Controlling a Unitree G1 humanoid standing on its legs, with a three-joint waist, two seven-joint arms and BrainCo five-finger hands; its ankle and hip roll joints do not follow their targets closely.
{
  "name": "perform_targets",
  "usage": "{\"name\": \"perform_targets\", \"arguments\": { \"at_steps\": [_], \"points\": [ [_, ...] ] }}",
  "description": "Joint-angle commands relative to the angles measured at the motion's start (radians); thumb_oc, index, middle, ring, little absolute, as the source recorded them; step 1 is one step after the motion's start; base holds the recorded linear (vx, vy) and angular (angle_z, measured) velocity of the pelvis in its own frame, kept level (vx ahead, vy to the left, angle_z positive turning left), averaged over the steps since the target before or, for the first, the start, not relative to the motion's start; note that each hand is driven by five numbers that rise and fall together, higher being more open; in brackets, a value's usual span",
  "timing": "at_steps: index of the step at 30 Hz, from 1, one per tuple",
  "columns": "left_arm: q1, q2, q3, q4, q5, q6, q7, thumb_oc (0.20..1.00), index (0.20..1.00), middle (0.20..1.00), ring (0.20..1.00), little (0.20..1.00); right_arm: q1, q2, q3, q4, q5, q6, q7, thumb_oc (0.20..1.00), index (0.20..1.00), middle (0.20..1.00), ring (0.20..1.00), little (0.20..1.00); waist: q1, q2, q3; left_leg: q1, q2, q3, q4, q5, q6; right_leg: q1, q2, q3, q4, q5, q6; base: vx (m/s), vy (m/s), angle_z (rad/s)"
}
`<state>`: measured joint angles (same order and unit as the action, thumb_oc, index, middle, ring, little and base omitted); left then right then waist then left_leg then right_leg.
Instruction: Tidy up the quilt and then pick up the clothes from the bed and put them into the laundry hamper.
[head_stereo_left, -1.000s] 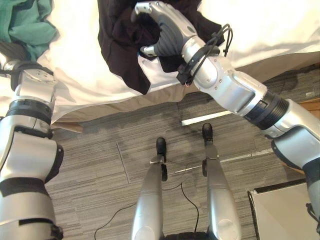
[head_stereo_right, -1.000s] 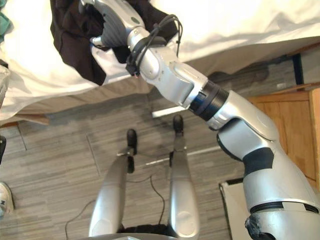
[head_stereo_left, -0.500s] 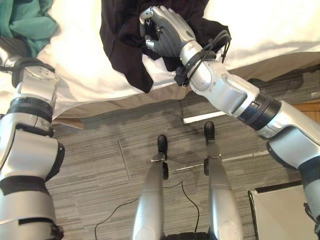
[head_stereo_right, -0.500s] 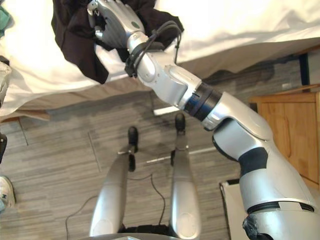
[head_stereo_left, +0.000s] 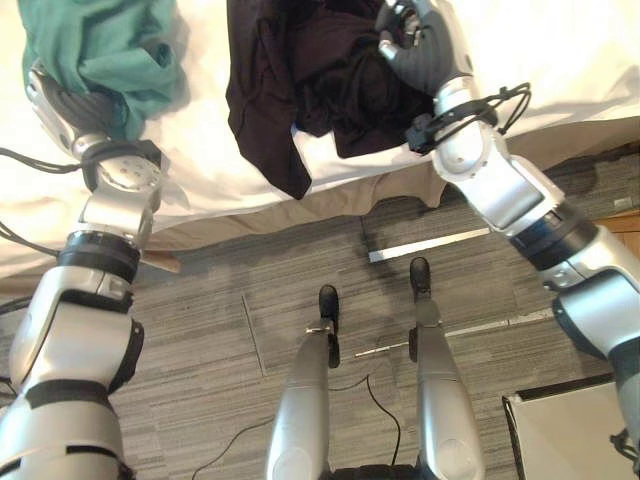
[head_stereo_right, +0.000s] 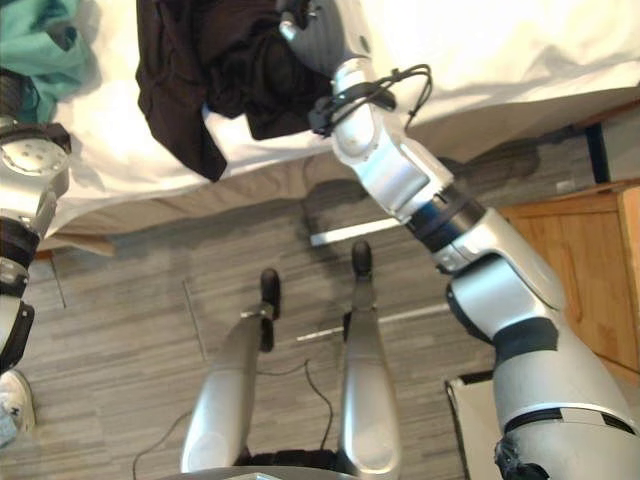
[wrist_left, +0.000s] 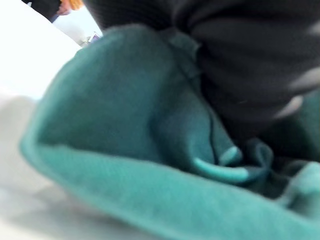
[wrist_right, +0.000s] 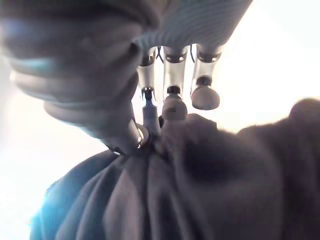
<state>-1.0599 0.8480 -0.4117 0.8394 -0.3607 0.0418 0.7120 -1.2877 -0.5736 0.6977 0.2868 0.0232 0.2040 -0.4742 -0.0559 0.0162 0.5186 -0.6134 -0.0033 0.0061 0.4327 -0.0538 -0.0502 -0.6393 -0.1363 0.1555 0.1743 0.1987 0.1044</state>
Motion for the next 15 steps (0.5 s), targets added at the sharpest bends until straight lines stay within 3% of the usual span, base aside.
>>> {"name": "perform_targets", "arguments": {
  "at_steps": [1, 6, 7, 9, 15],
  "points": [
    [-0.067, 0.038, 0.036, 0.034, 0.042, 0.022, 0.053, 0.200, 0.200, 0.200, 0.200, 0.200, -0.038, -0.038, -0.054, -0.074, 0.028, -0.031, 0.027, 0.200, 0.200, 0.200, 0.200, 0.200, -0.003, 0.032, 0.001, 0.094, 0.037, -0.046, -0.228, 0.091, 0.008, 0.064, -0.005, -0.015, 0.065, -0.109, 0.007, -0.02, 0.060, -0.30],
    [-0.086, 0.035, 0.018, 0.095, 0.055, 0.034, 0.014, 0.200, 0.200, 0.200, 0.200, 0.200, -0.051, -0.029, -0.014, -0.064, 0.001, -0.020, 0.084, 0.200, 0.200, 0.200, 0.200, 0.200, -0.008, 0.041, 0.001, 0.119, 0.043, -0.042, -0.250, 0.099, 0.007, 0.079, -0.006, -0.013, 0.061, -0.115, 0.000, 0.00, 0.033, -0.15],
    [-0.091, 0.033, 0.013, 0.104, 0.056, 0.036, 0.010, 0.200, 0.200, 0.200, 0.200, 0.200, -0.058, -0.025, -0.003, -0.054, -0.013, -0.019, 0.094, 1.000, 1.000, 1.000, 1.000, 1.000, -0.006, 0.042, 0.001, 0.119, 0.042, -0.042, -0.252, 0.101, 0.008, 0.078, -0.006, -0.016, 0.061, -0.115, -0.001, 0.00, 0.008, -0.05],
    [-0.117, 0.029, -0.008, 0.133, 0.046, 0.041, 0.007, 0.200, 0.200, 0.200, 0.200, 0.200, -0.100, -0.012, 0.049, -0.011, -0.074, -0.030, 0.159, 1.000, 1.000, 1.000, 1.000, 1.000, 0.001, 0.041, 0.001, 0.110, 0.042, -0.044, -0.252, 0.106, 0.008, 0.070, -0.008, -0.020, 0.058, -0.110, -0.002, -0.01, -0.004, -0.02],
    [-0.175, 0.011, -0.058, 0.189, 0.050, 0.036, -0.034, 0.200, 0.200, 0.200, 0.200, 0.200, -0.212, 0.048, 0.177, 0.079, -0.154, -0.020, 0.188, 1.000, 1.000, 1.000, 1.000, 1.000, 0.025, 0.037, 0.001, 0.091, 0.039, -0.052, -0.249, 0.112, 0.010, 0.057, -0.018, -0.035, 0.054, -0.101, -0.002, 0.00, -0.028, 0.06]
  ]
}}
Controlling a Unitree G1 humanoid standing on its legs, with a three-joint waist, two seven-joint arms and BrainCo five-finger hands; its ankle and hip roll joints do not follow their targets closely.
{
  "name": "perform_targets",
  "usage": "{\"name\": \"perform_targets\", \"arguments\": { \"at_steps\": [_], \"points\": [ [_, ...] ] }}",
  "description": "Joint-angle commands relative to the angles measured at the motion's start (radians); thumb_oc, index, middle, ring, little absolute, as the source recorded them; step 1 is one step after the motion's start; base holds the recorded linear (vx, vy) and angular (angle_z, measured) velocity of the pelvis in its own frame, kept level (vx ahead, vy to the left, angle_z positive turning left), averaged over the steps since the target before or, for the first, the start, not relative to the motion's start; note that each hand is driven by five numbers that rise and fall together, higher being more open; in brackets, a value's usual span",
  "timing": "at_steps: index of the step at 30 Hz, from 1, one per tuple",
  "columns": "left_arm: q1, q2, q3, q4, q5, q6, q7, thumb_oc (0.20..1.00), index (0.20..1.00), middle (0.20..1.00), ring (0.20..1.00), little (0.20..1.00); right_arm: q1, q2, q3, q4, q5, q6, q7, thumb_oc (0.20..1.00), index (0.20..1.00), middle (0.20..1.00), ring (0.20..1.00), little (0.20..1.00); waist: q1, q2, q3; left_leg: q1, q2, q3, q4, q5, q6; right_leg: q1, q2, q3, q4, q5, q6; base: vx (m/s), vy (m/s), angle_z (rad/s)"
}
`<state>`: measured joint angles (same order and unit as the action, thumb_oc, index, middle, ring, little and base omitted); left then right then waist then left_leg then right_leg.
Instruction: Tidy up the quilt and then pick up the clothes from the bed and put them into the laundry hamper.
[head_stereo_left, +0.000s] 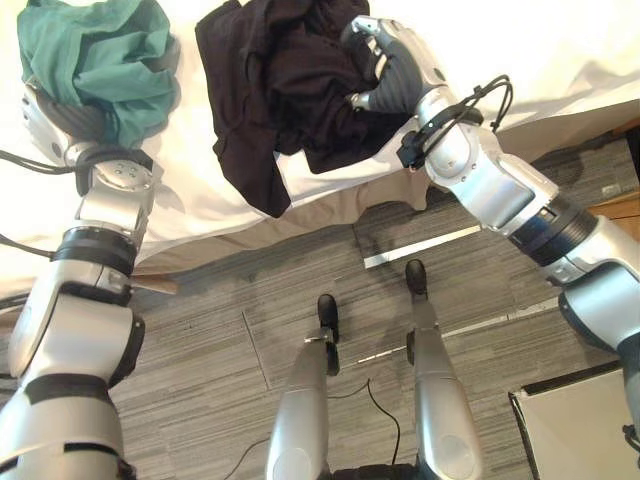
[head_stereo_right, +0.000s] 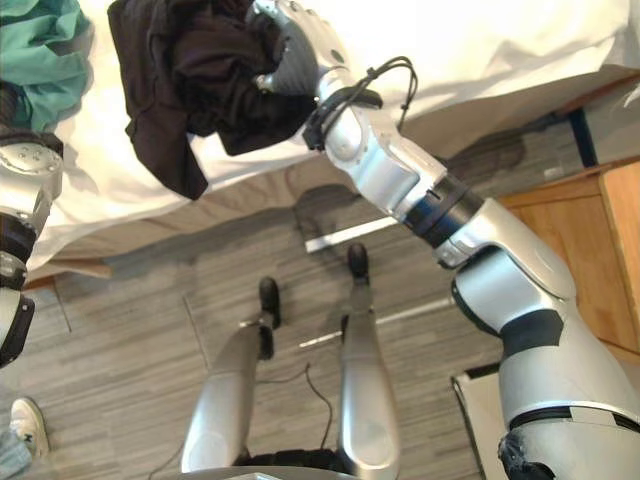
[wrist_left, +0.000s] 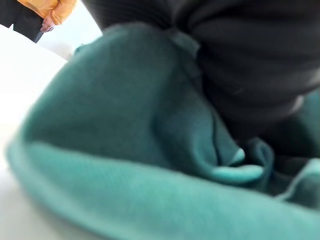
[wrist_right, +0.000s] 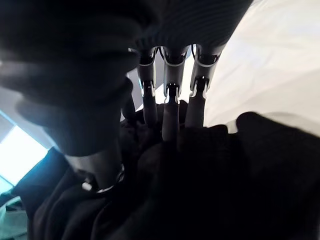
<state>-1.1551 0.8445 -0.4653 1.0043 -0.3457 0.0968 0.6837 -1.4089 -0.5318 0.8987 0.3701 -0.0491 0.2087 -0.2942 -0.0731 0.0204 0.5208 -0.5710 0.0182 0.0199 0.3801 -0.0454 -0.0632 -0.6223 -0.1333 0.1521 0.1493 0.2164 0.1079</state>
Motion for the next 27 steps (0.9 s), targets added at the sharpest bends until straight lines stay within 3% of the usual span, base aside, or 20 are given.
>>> {"name": "perform_targets", "arguments": {
  "at_steps": [1, 13, 17, 18, 19, 27],
  "points": [
    [-0.100, 0.002, -0.027, 0.039, 0.041, -0.017, -0.016, 0.200, 0.200, 0.200, 0.200, 0.200, -0.122, 0.027, 0.008, 0.018, -0.095, -0.017, 0.002, 1.000, 1.000, 1.000, 1.000, 1.000, 0.049, 0.030, -0.001, 0.034, 0.016, -0.071, -0.188, 0.105, 0.025, 0.029, -0.023, -0.036, 0.084, -0.118, -0.008, 0.02, -0.024, 0.19],
    [-0.129, -0.005, -0.054, 0.067, 0.066, -0.022, -0.036, 0.200, 0.200, 0.200, 0.200, 0.200, -0.160, 0.080, 0.045, 0.076, -0.040, -0.020, -0.039, 1.000, 1.000, 1.000, 1.000, 1.000, 0.073, 0.020, -0.001, -0.036, 0.013, -0.095, -0.155, 0.106, 0.023, -0.028, -0.030, -0.048, 0.103, -0.107, -0.004, 0.01, -0.028, 0.11],
    [-0.113, -0.013, -0.052, 0.080, 0.065, -0.039, -0.024, 0.200, 0.200, 0.200, 0.200, 0.200, -0.139, 0.117, 0.052, 0.085, -0.035, 0.020, -0.027, 1.000, 1.000, 1.000, 1.000, 1.000, 0.075, 0.029, -0.001, -0.074, 0.010, -0.098, -0.141, 0.108, 0.021, -0.068, -0.031, -0.048, 0.117, -0.108, -0.006, 0.00, 0.019, 0.07],
    [-0.111, -0.015, -0.052, 0.080, 0.061, -0.042, -0.021, 0.200, 0.200, 0.200, 0.200, 0.200, -0.135, 0.122, 0.055, 0.086, -0.036, 0.032, -0.018, 0.724, 0.724, 0.724, 0.724, 0.724, 0.074, 0.031, -0.001, -0.080, 0.010, -0.097, -0.139, 0.108, 0.021, -0.075, -0.031, -0.048, 0.119, -0.108, -0.007, 0.00, 0.044, 0.01],
    [-0.109, -0.015, -0.052, 0.079, 0.060, -0.044, -0.021, 0.200, 0.200, 0.200, 0.200, 0.200, -0.134, 0.124, 0.057, 0.086, -0.038, 0.038, -0.013, 0.200, 0.200, 0.200, 0.200, 0.200, 0.074, 0.032, -0.001, -0.082, 0.010, -0.097, -0.138, 0.108, 0.021, -0.078, -0.031, -0.047, 0.120, -0.108, -0.007, 0.00, 0.052, 0.00],
    [-0.122, -0.019, -0.076, 0.084, 0.060, -0.046, -0.021, 0.200, 0.200, 0.200, 0.200, 0.200, -0.121, 0.134, 0.084, 0.139, -0.020, 0.037, -0.015, 0.200, 0.200, 0.200, 0.200, 0.200, 0.076, 0.035, -0.001, -0.107, 0.008, -0.092, -0.135, 0.108, 0.023, -0.103, -0.030, -0.055, 0.126, -0.110, -0.011, 0.00, -0.004, 0.05]
  ]
}}
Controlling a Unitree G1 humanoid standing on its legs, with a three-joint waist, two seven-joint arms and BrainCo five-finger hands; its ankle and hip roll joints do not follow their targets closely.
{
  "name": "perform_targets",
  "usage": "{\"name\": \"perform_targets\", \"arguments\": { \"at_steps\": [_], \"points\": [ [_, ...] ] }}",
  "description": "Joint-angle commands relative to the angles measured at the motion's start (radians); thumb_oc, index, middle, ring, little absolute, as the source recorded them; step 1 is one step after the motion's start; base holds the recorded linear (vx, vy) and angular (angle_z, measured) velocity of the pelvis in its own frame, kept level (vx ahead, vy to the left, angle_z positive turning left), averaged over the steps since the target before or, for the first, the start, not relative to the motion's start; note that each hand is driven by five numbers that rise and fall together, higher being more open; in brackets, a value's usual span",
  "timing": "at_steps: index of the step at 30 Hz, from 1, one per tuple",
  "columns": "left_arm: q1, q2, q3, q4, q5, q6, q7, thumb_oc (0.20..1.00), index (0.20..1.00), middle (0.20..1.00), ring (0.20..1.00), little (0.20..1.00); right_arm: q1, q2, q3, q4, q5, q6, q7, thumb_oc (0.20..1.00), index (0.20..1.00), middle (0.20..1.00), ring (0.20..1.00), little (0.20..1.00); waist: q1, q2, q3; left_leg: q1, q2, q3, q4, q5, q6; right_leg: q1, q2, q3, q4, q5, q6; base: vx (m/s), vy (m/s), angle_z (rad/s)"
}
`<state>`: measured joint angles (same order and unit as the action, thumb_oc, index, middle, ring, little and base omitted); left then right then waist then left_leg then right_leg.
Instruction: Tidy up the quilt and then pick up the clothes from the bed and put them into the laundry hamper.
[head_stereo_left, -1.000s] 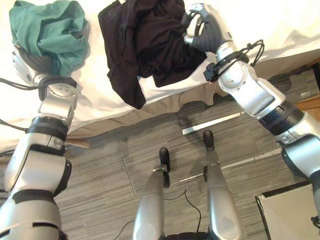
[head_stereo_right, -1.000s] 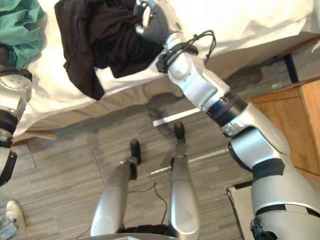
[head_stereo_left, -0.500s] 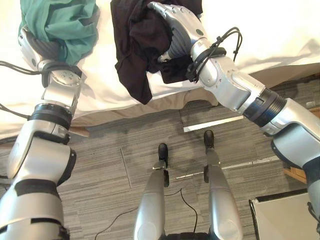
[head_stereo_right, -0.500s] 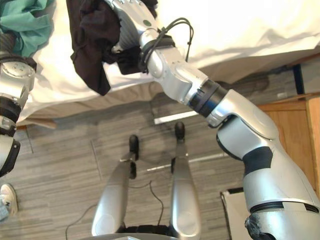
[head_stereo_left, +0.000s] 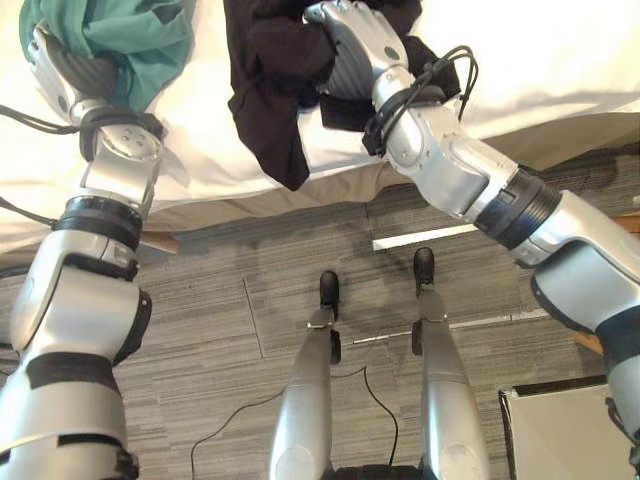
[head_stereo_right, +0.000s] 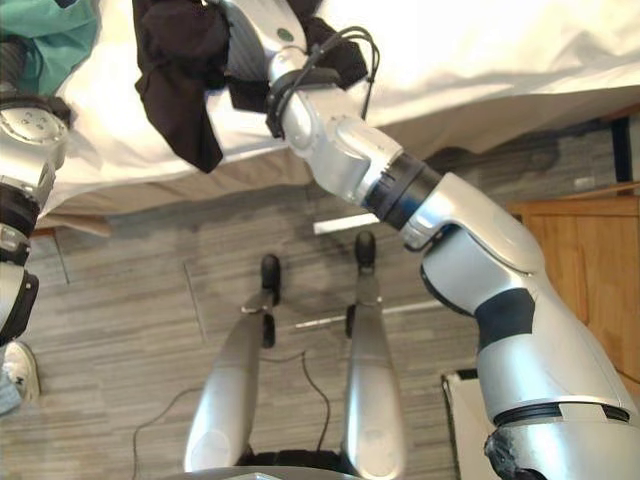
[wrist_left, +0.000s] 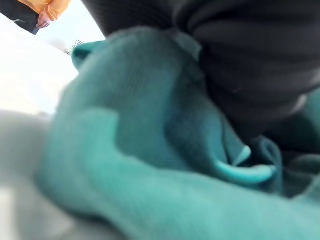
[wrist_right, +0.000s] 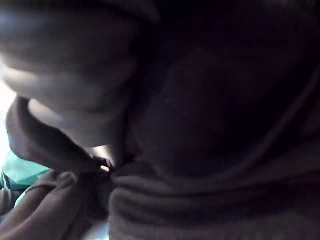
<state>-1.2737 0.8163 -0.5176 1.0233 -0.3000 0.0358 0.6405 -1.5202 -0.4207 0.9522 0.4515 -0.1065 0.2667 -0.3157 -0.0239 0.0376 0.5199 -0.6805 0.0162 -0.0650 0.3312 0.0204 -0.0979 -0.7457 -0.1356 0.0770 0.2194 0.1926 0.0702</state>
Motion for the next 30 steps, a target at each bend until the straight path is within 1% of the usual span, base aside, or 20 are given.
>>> {"name": "perform_targets", "arguments": {
  "at_steps": [1, 5, 9, 11, 12, 13, 15, 16, 17, 18, 19, 20, 21, 22, 23, 24, 26, 27, 28, 30],
  "points": [
    [-0.005, 0.010, -0.024, 0.066, 0.015, 0.016, 0.023, 0.200, 0.200, 0.200, 0.200, 0.200, -0.009, 0.024, 0.028, 0.062, 0.034, -0.027, 0.005, 0.200, 0.200, 0.200, 0.200, 0.200, 0.027, 0.017, 0.000, 0.001, 0.010, -0.007, -0.086, 0.042, 0.058, 0.020, -0.028, 0.019, 0.054, -0.085, 0.027, 0.00, -0.023, 0.04],
    [-0.010, 0.007, -0.027, 0.072, 0.016, 0.021, 0.025, 0.200, 0.200, 0.200, 0.200, 0.200, -0.012, 0.029, 0.026, 0.076, 0.044, -0.043, -0.011, 0.200, 0.200, 0.200, 0.200, 0.200, 0.025, 0.017, 0.000, 0.002, 0.011, -0.003, -0.080, 0.036, 0.057, 0.021, -0.028, 0.017, 0.055, -0.087, 0.028, 0.00, 0.000, 0.00],
    [-0.006, 0.003, -0.025, 0.074, -0.003, 0.009, 0.024, 0.200, 0.200, 0.200, 0.200, 0.200, -0.007, 0.034, 0.006, 0.085, 0.091, -0.072, -0.064, 0.200, 0.200, 0.200, 0.200, 0.200, 0.021, 0.021, 0.000, 0.002, 0.010, 0.005, -0.078, 0.039, 0.057, 0.018, -0.030, 0.019, 0.055, -0.084, 0.028, 0.00, 0.000, 0.00],
    [0.000, 0.001, -0.022, 0.072, -0.015, 0.002, 0.019, 0.200, 0.200, 0.200, 0.200, 0.200, 0.008, 0.033, -0.011, 0.079, 0.121, -0.084, -0.103, 0.200, 0.200, 0.200, 0.200, 0.200, 0.019, 0.023, 0.000, 0.017, 0.012, 0.008, -0.078, 0.030, 0.055, 0.032, -0.031, 0.018, 0.056, -0.092, 0.028, 0.00, 0.000, 0.00],
    [0.014, 0.001, -0.005, 0.059, -0.038, -0.031, 0.027, 0.200, 0.200, 0.200, 0.200, 0.200, 0.033, 0.028, -0.050, 0.064, 0.168, -0.110, -0.160, 0.200, 0.200, 0.200, 0.200, 0.200, 0.016, 0.020, 0.000, 0.035, 0.013, 0.009, -0.082, 0.027, 0.054, 0.050, -0.031, 0.020, 0.053, -0.096, 0.029, 0.00, 0.000, 0.00],
    [0.024, 0.000, 0.009, 0.053, -0.048, -0.046, 0.027, 0.200, 0.200, 0.200, 0.200, 0.200, 0.049, 0.024, -0.075, 0.055, 0.179, -0.126, -0.184, 0.200, 0.200, 0.200, 0.200, 0.200, 0.015, 0.018, 0.000, 0.045, 0.013, 0.009, -0.085, 0.025, 0.053, 0.060, -0.029, 0.020, 0.051, -0.099, 0.029, 0.00, 0.000, 0.00],
    [0.042, 0.000, 0.031, 0.036, -0.058, -0.071, 0.033, 0.200, 0.200, 0.200, 0.200, 0.200, 0.075, 0.015, -0.113, 0.036, 0.189, -0.140, -0.204, 0.200, 0.200, 0.200, 0.200, 0.200, 0.013, 0.014, 0.000, 0.061, 0.013, 0.010, -0.090, 0.022, 0.053, 0.078, -0.028, 0.020, 0.046, -0.102, 0.031, 0.00, 0.000, 0.00],
    [0.046, 0.000, 0.039, 0.029, -0.067, -0.086, 0.036, 0.200, 0.200, 0.200, 0.200, 0.200, 0.080, 0.011, -0.126, 0.028, 0.193, -0.137, -0.211, 0.200, 0.200, 0.200, 0.200, 0.200, 0.012, 0.012, 0.000, 0.062, 0.013, 0.010, -0.094, 0.026, 0.053, 0.079, -0.027, 0.021, 0.042, -0.098, 0.032, 0.01, -0.040, 0.00],
    [0.078, -0.003, 0.072, -0.001, -0.080, -0.107, 0.040, 0.200, 0.200, 0.200, 0.200, 0.200, 0.116, -0.004, -0.172, 0.009, 0.187, -0.154, -0.223, 0.200, 0.200, 0.200, 0.200, 0.200, 0.011, 0.008, 0.000, 0.087, 0.015, 0.012, -0.099, 0.017, 0.054, 0.105, -0.026, 0.019, 0.038, -0.105, 0.034, 0.00, -0.074, -0.03],
    [0.173, -0.014, 0.155, -0.100, -0.089, -0.155, 0.065, 0.200, 0.200, 0.200, 0.200, 0.200, 0.194, -0.052, -0.274, -0.064, 0.186, -0.150, -0.221, 0.200, 0.200, 0.200, 0.200, 0.200, 0.006, 0.002, 0.000, 0.131, 0.017, 0.014, -0.115, 0.012, 0.055, 0.148, -0.020, 0.025, 0.027, -0.110, 0.037, 0.01, -0.068, -0.05],
    [0.182, -0.015, 0.161, -0.109, -0.087, -0.161, 0.072, 0.200, 0.200, 0.200, 0.200, 0.200, 0.200, -0.055, -0.279, -0.073, 0.183, -0.143, -0.215, 0.200, 0.200, 0.200, 0.200, 0.200, 0.006, 0.002, 0.000, 0.136, 0.017, 0.015, -0.117, 0.011, 0.055, 0.153, -0.020, 0.025, 0.026, -0.110, 0.037, 0.00, -0.080, -0.16],
    [0.257, -0.023, 0.212, -0.185, -0.069, -0.186, 0.085, 0.200, 0.200, 0.200, 0.200, 0.200, 0.262, -0.088, -0.342, -0.144, 0.178, -0.118, -0.208, 0.200, 0.200, 0.200, 0.200, 0.200, 0.004, -0.001, 0.000, 0.162, 0.018, 0.014, -0.124, 0.006, 0.054, 0.181, -0.018, 0.027, 0.021, -0.117, 0.039, 0.01, -0.048, -0.19],
    [0.281, -0.024, 0.229, -0.211, -0.060, -0.186, 0.091, 0.200, 0.200, 0.200, 0.200, 0.200, 0.285, -0.097, -0.361, -0.169, 0.176, -0.108, -0.202, 0.200, 0.200, 0.200, 0.200, 0.200, 0.003, -0.003, 0.000, 0.172, 0.018, 0.015, -0.128, 0.005, 0.055, 0.192, -0.016, 0.028, 0.019, -0.119, 0.040, 0.01, -0.087, -0.24],
    [0.350, -0.036, 0.278, -0.277, -0.038, -0.212, 0.102, 0.200, 0.200, 0.200, 0.200, 0.200, 0.344, -0.118, -0.411, -0.235, 0.179, -0.072, -0.195, 0.200, 0.200, 0.200, 0.200, 0.200, 0.002, -0.008, 0.000, 0.199, 0.019, 0.015, -0.137, -0.001, 0.056, 0.218, -0.013, 0.031, 0.016, -0.126, 0.041, 0.01, -0.059, -0.14],
    [0.376, -0.042, 0.295, -0.300, -0.029, -0.212, 0.103, 0.200, 0.200, 0.200, 0.200, 0.200, 0.369, -0.124, -0.426, -0.256, 0.172, -0.068, -0.189, 0.200, 0.200, 0.200, 0.200, 0.200, 0.001, -0.009, 0.000, 0.209, 0.020, 0.016, -0.141, -0.002, 0.056, 0.227, -0.011, 0.032, 0.015, -0.128, 0.041, 0.03, -0.105, -0.12],
    [0.473, -0.061, 0.355, -0.395, 0.009, -0.217, 0.117, 0.200, 0.200, 0.200, 0.200, 0.200, 0.466, -0.152, -0.487, -0.326, 0.175, -0.052, -0.174, 0.200, 0.200, 0.200, 0.200, 0.200, -0.001, -0.017, -0.018, 0.239, 0.024, 0.018, -0.159, -0.007, 0.058, 0.254, -0.009, 0.033, 0.007, -0.135, 0.043, 0.04, -0.099, -0.07],
    [0.555, -0.082, 0.398, -0.472, -0.001, -0.228, 0.123, 0.200, 0.200, 0.200, 0.200, 0.200, 0.557, -0.168, -0.534, -0.372, 0.175, -0.053, -0.159, 0.200, 0.200, 0.200, 0.200, 0.200, -0.004, -0.024, -0.036, 0.261, 0.027, 0.016, -0.172, -0.012, 0.058, 0.276, -0.007, 0.035, 0.001, -0.142, 0.045, 0.05, -0.115, -0.08],
    [0.659, -0.123, 0.447, -0.565, 0.030, -0.241, 0.147, 0.200, 0.200, 0.200, 0.200, 0.200, 0.679, -0.178, -0.593, -0.414, 0.187, -0.072, -0.143, 0.200, 0.200, 0.200, 0.200, 0.200, -0.008, -0.030, -0.060, 0.295, 0.030, 0.013, -0.195, -0.017, 0.060, 0.307, -0.003, 0.036, -0.007, -0.153, 0.045, 0.04, -0.110, -0.11],
    [0.681, -0.131, 0.454, -0.586, 0.023, -0.246, 0.147, 0.200, 0.200, 0.200, 0.200, 0.200, 0.706, -0.178, -0.605, -0.423, 0.196, -0.072, -0.144, 0.200, 0.200, 0.200, 0.200, 0.200, -0.009, -0.031, -0.066, 0.304, 0.030, 0.012, -0.202, -0.018, 0.061, 0.315, -0.002, 0.037, -0.009, -0.156, 0.046, 0.05, -0.118, -0.17],
    [0.765, -0.178, 0.483, -0.663, 0.040, -0.253, 0.163, 0.200, 0.200, 0.200, 0.200, 0.200, 0.817, -0.168, -0.650, -0.453, 0.195, -0.103, -0.134, 0.200, 0.200, 0.200, 0.200, 0.200, -0.013, -0.037, -0.088, 0.338, 0.032, 0.009, -0.224, -0.022, 0.064, 0.346, -0.001, 0.038, -0.019, -0.165, 0.047, 0.05, -0.102, -0.21]
  ]
}}
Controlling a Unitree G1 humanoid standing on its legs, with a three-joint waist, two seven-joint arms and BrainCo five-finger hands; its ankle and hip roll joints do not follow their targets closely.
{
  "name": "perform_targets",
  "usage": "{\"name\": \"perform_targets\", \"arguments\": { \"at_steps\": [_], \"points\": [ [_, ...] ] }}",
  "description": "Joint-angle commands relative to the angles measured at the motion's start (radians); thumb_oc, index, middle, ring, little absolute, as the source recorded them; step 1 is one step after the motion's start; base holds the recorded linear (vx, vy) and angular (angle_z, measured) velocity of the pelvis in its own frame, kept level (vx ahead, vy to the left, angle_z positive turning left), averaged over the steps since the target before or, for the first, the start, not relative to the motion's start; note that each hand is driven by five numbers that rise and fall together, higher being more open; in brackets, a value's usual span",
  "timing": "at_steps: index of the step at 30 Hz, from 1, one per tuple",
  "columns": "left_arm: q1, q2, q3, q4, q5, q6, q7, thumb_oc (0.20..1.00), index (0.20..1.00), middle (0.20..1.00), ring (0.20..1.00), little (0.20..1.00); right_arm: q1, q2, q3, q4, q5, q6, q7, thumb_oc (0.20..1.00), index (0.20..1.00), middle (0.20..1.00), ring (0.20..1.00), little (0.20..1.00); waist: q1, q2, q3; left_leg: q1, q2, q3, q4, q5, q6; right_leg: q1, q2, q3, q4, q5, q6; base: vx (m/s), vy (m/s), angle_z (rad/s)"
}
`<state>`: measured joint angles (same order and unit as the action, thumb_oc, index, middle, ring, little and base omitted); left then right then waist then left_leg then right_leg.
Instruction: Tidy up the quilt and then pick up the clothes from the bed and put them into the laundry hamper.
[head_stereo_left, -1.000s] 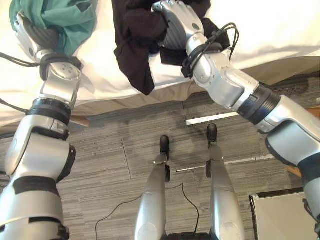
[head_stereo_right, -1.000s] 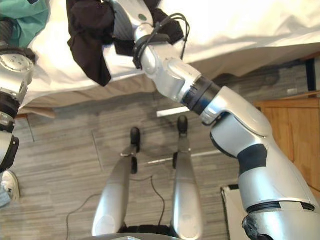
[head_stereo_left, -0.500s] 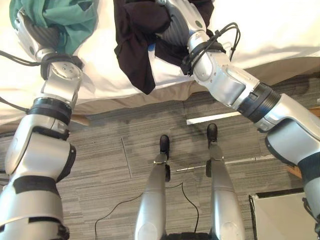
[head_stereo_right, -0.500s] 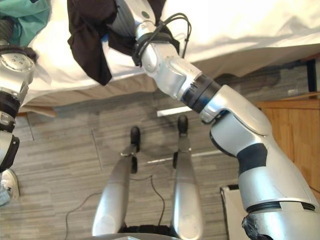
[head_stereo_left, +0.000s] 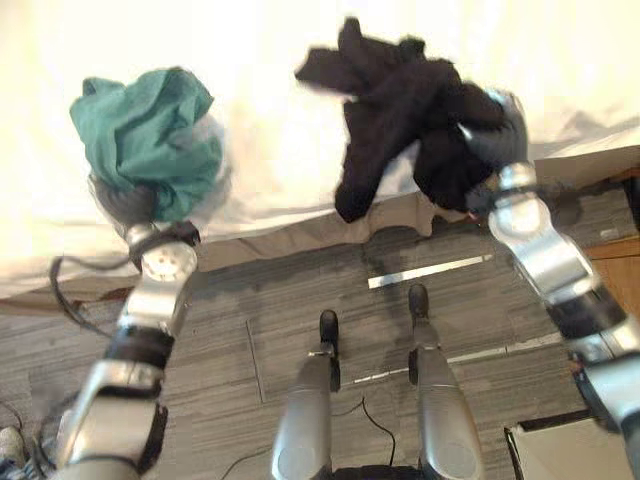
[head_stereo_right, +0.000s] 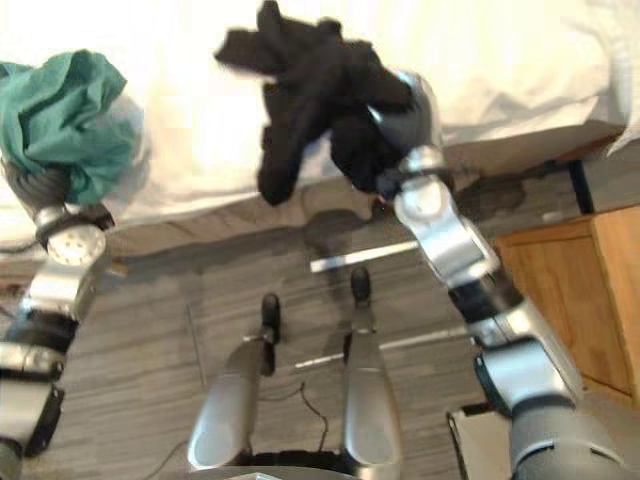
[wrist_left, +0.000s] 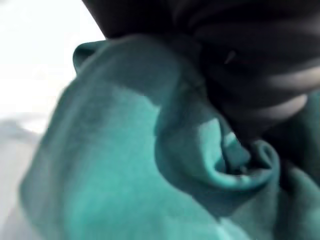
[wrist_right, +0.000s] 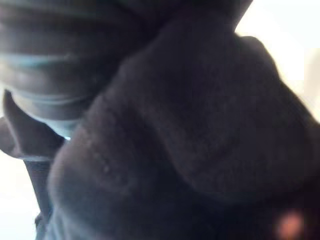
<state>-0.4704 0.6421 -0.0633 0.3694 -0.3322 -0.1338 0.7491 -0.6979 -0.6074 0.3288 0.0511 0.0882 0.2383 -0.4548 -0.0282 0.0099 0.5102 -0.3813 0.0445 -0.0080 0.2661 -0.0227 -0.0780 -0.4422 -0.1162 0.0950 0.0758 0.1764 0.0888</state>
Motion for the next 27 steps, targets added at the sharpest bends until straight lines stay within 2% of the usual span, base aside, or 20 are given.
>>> {"name": "perform_targets", "arguments": {
  "at_steps": [1, 2, 7, 9, 14, 18, 23, 27],
  "points": [
    [0.022, -0.036, 0.038, -0.062, 0.094, -0.092, 0.069, 0.200, 0.200, 0.200, 0.200, 0.200, 0.078, 0.037, -0.059, -0.068, -0.001, -0.103, 0.013, 0.200, 0.200, 0.200, 0.200, 0.200, -0.012, -0.014, -0.095, 0.066, 0.006, -0.054, -0.176, 0.020, 0.045, 0.069, -0.020, 0.021, 0.116, -0.154, 0.029, 0.08, -0.186, -0.12],
    [0.098, -0.089, 0.045, -0.124, 0.124, -0.113, 0.081, 0.200, 0.200, 0.200, 0.200, 0.200, 0.194, 0.056, -0.110, -0.081, 0.012, -0.161, 0.022, 0.200, 0.200, 0.200, 0.200, 0.200, -0.015, -0.024, -0.122, 0.104, 0.011, -0.057, -0.199, 0.021, 0.048, 0.108, -0.022, 0.016, 0.102, -0.158, 0.032, 0.08, -0.192, -0.02],
    [0.280, -0.199, 0.046, -0.251, 0.195, -0.152, 0.079, 0.200, 0.200, 0.200, 0.200, 0.200, 0.477, 0.122, -0.204, -0.099, 0.032, -0.307, 0.088, 0.200, 0.200, 0.200, 0.200, 0.200, -0.027, -0.040, -0.214, 0.213, 0.026, -0.058, -0.252, 0.024, 0.048, 0.228, -0.020, 0.007, 0.038, -0.158, 0.038, 0.09, -0.137, -0.05],
    [0.351, -0.227, 0.034, -0.276, 0.189, -0.162, 0.046, 0.200, 0.200, 0.200, 0.200, 0.200, 0.568, 0.159, -0.202, -0.088, 0.026, -0.330, 0.122, 0.200, 0.200, 0.200, 0.200, 0.200, -0.029, -0.047, -0.254, 0.251, 0.036, -0.058, -0.258, 0.021, 0.047, 0.269, -0.019, 0.004, 0.022, -0.155, 0.039, 0.09, -0.166, -0.17],
    [0.467, -0.260, 0.011, -0.280, 0.165, -0.151, -0.061, 0.200, 0.200, 0.200, 0.200, 0.200, 0.693, 0.212, -0.185, -0.056, 0.012, -0.331, 0.161, 0.200, 0.200, 0.200, 0.200, 0.200, -0.037, -0.059, -0.318, 0.314, 0.050, -0.050, -0.270, 0.021, 0.047, 0.331, -0.011, 0.003, 0.004, -0.151, 0.036, 0.06, -0.115, -0.14],
    [0.541, -0.283, -0.048, -0.261, 0.119, -0.169, -0.111, 0.200, 0.200, 0.200, 0.200, 0.200, 0.778, 0.225, -0.173, -0.043, 0.052, -0.360, 0.213, 0.200, 0.200, 0.200, 0.200, 0.200, -0.049, -0.063, -0.367, 0.360, 0.057, -0.043, -0.295, 0.025, 0.045, 0.368, -0.002, 0.004, -0.018, -0.144, 0.038, 0.02, -0.079, 0.00],
    [0.575, -0.285, -0.117, -0.292, 0.075, -0.165, -0.144, 0.200, 0.200, 0.200, 0.200, 0.200, 0.808, 0.224, -0.142, -0.054, 0.090, -0.380, 0.220, 0.200, 0.200, 0.200, 0.200, 0.200, -0.053, -0.065, -0.383, 0.387, 0.059, -0.034, -0.309, 0.022, 0.044, 0.387, 0.004, -0.003, -0.037, -0.139, 0.042, -0.07, -0.075, -0.01],
    [0.591, -0.290, -0.188, -0.333, 0.047, -0.165, -0.146, 0.200, 0.200, 0.200, 0.200, 0.200, 0.803, 0.222, -0.098, -0.042, 0.149, -0.399, 0.182, 0.200, 0.200, 0.200, 0.200, 0.200, -0.049, -0.059, -0.380, 0.388, 0.064, -0.032, -0.311, 0.024, 0.043, 0.388, 0.016, -0.017, -0.035, -0.147, 0.034, -0.10, -0.070, -0.02]
  ]
}}
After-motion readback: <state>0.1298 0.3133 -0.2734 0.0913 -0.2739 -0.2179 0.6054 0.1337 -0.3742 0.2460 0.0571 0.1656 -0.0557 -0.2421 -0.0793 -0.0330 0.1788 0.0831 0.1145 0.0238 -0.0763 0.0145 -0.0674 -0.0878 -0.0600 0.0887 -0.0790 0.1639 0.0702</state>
